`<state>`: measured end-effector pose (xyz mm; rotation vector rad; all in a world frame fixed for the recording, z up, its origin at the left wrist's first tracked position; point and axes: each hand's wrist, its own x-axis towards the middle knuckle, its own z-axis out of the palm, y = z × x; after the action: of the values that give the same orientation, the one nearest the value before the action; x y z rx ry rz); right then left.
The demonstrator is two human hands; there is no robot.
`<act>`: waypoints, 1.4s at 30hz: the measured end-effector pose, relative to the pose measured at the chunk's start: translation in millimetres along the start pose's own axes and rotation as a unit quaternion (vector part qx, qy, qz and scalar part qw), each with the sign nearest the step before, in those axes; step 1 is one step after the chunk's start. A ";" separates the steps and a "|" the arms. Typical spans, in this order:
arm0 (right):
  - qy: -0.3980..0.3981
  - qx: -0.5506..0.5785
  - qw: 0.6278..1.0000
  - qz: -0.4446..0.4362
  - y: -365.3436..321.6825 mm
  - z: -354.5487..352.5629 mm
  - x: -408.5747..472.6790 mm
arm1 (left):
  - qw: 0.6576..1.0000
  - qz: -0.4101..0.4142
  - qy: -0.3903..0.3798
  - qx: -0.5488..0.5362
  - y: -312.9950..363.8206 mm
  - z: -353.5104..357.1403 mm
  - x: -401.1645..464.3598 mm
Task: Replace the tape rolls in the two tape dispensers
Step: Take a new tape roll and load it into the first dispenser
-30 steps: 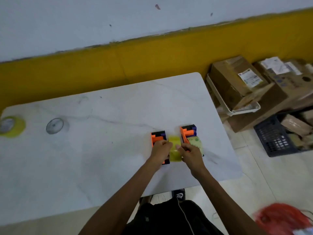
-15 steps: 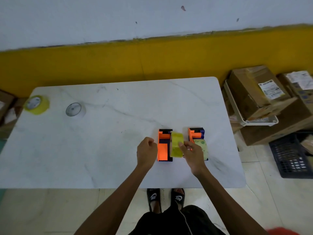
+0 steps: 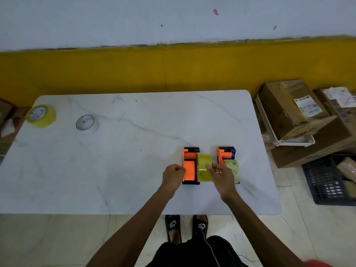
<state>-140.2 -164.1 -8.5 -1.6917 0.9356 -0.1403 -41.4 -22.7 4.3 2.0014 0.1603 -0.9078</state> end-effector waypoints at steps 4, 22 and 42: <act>0.007 0.004 1.000 0.001 -5.4 3.7 -4.1 | 0.999 -0.002 -0.006 -0.044 9.0 -2.7 -0.3; -0.004 -0.008 1.000 0.003 -10.5 16.3 -10.3 | 0.998 -0.019 -0.008 -0.052 12.7 5.5 -5.4; -0.003 -0.176 0.982 -0.065 -26.5 27.7 7.1 | 0.997 0.045 -0.008 0.062 -1.6 3.3 -5.3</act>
<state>-107.1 -146.3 1.9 -2.0800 0.8831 -0.0575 -47.7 -23.2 5.6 2.0969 0.0052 -0.8955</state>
